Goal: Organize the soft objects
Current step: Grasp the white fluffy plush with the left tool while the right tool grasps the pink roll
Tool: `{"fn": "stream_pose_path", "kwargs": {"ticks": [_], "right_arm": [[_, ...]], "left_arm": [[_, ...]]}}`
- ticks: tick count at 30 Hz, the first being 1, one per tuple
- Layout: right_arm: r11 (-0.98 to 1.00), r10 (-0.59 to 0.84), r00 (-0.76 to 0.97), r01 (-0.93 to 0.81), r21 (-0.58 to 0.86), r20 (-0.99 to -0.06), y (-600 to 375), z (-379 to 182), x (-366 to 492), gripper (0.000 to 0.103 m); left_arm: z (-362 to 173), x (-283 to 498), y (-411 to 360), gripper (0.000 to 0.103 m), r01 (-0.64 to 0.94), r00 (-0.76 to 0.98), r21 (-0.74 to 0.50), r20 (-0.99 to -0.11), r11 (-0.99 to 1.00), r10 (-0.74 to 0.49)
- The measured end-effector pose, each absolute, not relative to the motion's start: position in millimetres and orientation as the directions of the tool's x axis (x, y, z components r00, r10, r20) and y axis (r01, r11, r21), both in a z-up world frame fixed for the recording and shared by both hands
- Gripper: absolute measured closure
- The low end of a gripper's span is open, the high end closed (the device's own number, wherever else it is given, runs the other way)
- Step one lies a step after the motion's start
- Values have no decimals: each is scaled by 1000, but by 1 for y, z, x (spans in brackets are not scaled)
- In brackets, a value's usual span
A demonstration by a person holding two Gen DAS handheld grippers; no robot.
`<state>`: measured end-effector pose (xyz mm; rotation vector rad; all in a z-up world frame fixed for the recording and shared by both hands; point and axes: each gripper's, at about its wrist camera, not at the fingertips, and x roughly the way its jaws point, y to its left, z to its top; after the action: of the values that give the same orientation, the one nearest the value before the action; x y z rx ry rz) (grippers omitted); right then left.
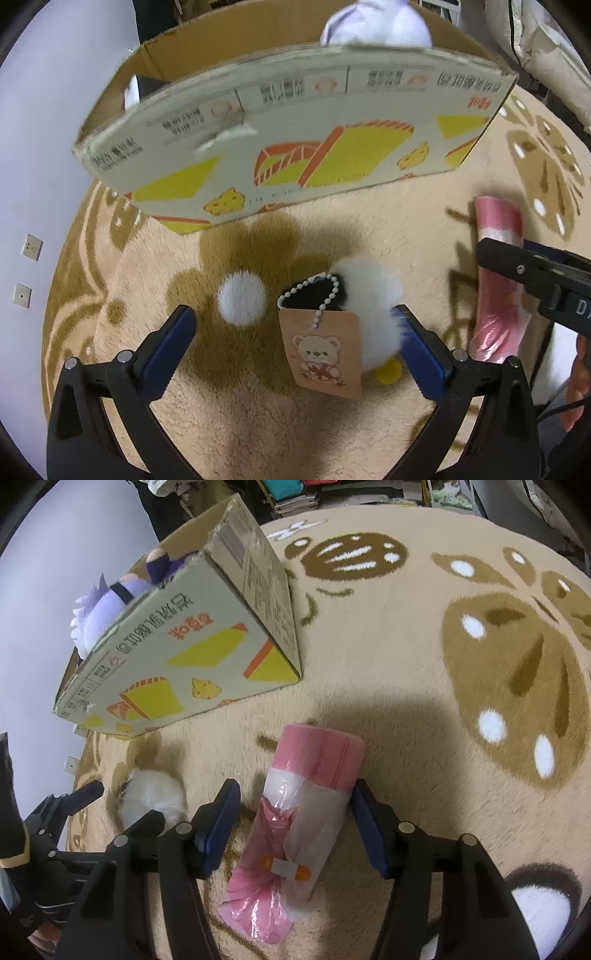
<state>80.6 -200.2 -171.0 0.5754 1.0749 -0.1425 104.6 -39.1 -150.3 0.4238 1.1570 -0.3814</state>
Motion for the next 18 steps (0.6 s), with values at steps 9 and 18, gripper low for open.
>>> {"fn": "stream_pose_path", "kwargs": {"ticks": [9,18], "right_arm": [[846,169,464,385,370,-870,-196,-180,85,37],[890,92,452,361,277,-887,-176,-177,93,52]], "left_arm": [[-155,101,-49,9,525,386,155,-920,837,-72],[-158,83,-78,66,639,347,153,-932,754,-105]]}}
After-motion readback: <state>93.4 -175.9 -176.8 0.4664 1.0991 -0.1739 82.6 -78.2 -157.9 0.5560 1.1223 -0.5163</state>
